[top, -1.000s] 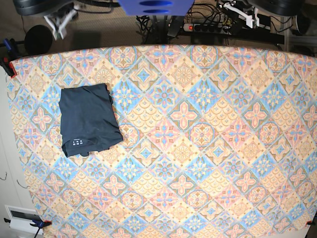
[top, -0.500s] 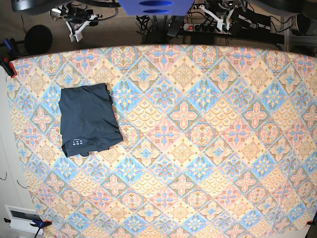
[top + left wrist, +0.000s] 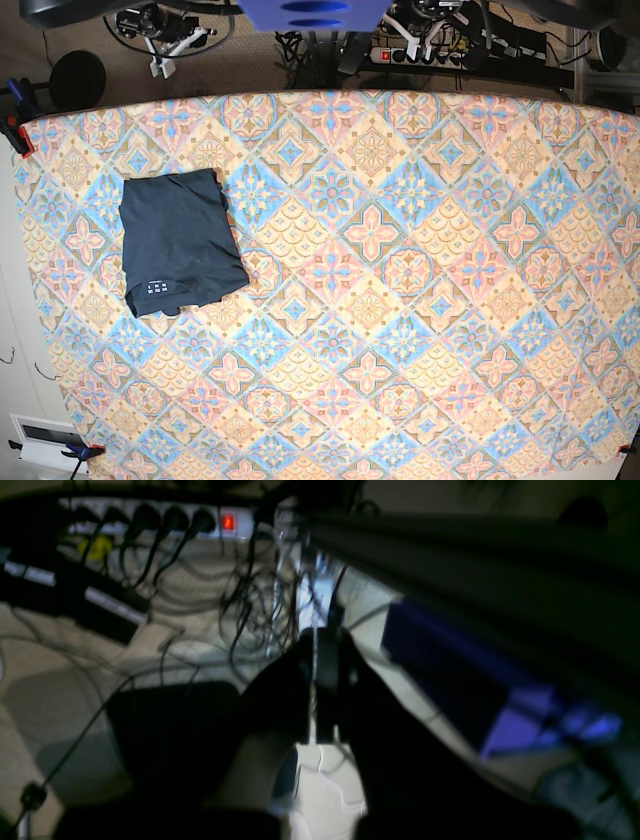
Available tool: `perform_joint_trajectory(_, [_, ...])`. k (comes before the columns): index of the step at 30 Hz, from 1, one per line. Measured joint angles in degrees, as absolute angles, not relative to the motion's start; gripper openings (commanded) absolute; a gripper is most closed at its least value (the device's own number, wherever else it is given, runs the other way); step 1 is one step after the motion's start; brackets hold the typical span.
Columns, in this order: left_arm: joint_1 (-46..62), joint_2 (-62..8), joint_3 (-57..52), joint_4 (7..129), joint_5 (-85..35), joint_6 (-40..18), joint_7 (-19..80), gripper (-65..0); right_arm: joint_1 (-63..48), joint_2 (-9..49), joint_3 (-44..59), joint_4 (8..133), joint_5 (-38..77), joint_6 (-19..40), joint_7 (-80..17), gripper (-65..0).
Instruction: Layout the t-shirt on the table in an organized manner, then fold the t-shirt properly
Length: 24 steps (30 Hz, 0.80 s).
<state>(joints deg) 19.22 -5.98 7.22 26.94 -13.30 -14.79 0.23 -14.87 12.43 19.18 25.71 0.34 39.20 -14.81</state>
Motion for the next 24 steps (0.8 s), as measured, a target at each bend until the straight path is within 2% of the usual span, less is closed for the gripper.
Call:
perform_joint_trajectory(3, [16.7,-5.0,7.1,22.6,-13.5,-14.8,-2.4,-65.0,-13.0,12.3,18.0,24.5,0.5,39.2,-14.7,-65.0])
perform_joint_trajectory(8, [14.0,-3.8,6.8,19.3,-13.5,-14.8,-2.8,-65.0,-10.5,12.5,8.3,25.1,1.7,39.2,-10.9,-65.0])
perform_joint_trajectory(11, [13.5,-3.5,6.8,19.5,-13.5,-14.8,-2.9,-65.0,-11.2,11.9,3.8,24.5,1.2,33.5,-11.4,-65.0])
perform_joint_trajectory(16, [12.7,-2.5,7.0,19.4,-13.5,-14.8,-2.9,-65.0,-11.8,9.6,3.9,24.4,1.0,26.7,-11.8,-65.0])
perform_joint_trajectory(19, [12.6,-1.6,7.0,19.4,-13.5,-14.8,-3.0,-65.0,-10.5,5.7,3.7,21.8,1.9,25.7,-10.6,-65.0])
perform_joint_trajectory(21, [12.6,-1.6,7.0,19.4,-13.4,-14.8,-3.0,-65.0,-10.0,4.1,3.5,18.0,1.9,27.1,-10.6,-65.0])
perform_joint_trajectory(24, [12.6,-1.4,7.0,19.4,-13.4,-14.8,-2.9,-65.0,-11.5,5.4,3.5,14.1,1.3,25.6,-12.0,-65.0])
